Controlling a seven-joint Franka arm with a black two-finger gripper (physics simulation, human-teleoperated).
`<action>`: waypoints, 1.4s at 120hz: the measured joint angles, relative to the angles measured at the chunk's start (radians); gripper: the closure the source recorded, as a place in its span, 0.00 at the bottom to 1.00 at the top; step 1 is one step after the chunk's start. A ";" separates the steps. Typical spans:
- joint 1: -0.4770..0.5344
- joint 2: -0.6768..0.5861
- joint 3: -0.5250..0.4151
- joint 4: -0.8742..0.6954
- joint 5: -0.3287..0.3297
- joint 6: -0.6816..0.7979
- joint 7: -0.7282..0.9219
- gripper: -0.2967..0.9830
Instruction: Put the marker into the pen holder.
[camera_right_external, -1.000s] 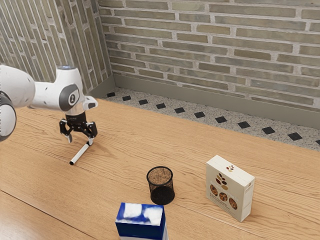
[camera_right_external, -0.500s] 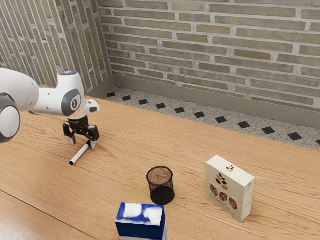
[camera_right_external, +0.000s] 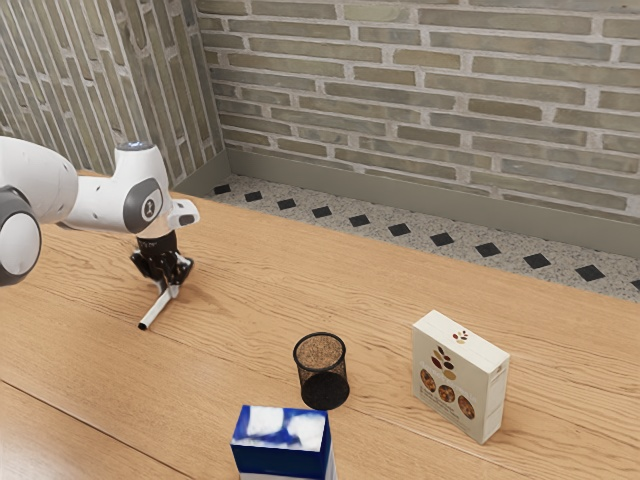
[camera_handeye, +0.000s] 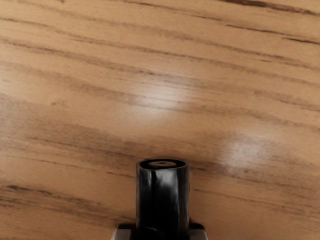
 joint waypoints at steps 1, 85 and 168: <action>0.000 0.000 0.000 0.000 0.000 0.000 0.000 0.72; -0.033 -0.120 -0.003 -0.033 0.075 0.008 -0.015 0.85; -0.320 -0.364 -0.179 -0.233 0.204 0.328 -0.137 0.85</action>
